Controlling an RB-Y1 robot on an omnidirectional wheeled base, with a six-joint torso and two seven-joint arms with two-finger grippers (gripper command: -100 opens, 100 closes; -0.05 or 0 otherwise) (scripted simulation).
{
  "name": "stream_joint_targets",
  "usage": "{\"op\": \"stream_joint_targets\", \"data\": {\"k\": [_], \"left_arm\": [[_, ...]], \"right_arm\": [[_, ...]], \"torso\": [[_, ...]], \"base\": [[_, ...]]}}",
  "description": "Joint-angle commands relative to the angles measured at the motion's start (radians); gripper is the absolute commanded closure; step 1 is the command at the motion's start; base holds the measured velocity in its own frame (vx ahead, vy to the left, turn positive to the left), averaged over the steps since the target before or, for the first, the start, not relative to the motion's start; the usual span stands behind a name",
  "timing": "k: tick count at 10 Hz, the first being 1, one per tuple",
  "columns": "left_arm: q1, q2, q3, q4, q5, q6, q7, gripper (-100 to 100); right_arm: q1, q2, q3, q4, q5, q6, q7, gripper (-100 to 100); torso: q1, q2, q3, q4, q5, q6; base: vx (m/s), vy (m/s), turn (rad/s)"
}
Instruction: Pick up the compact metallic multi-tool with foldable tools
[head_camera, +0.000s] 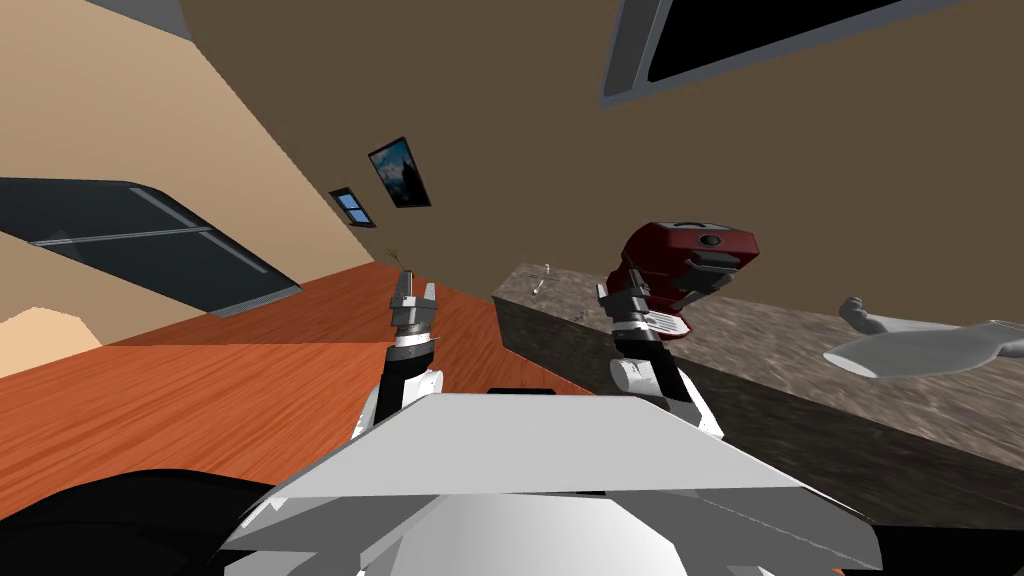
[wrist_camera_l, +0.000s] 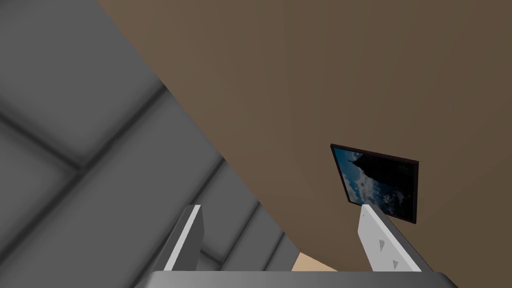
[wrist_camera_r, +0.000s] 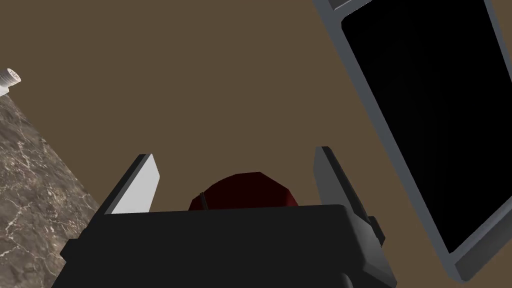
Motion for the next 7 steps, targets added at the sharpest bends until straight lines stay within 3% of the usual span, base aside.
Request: {"op": "stream_joint_targets", "data": {"k": [1,7], "left_arm": [[0.000,0.000,0.000,0.000,0.000,0.000,0.000,0],[0.000,0.000,0.000,0.000,0.000,0.000,0.000,0]], "right_arm": [[-0.022,-0.016,-0.006,0.009,-0.027,0.050,-0.047,-100],[-0.051,-0.044,-0.013,0.024,-0.078,0.201,-0.133,-100]], "torso": [[0.000,0.000,0.000,0.000,0.000,0.000],[0.000,0.000,0.000,0.000,0.000,0.000]], "base": [[0.037,-0.004,-0.027],[0.028,-0.002,-0.014]]}}
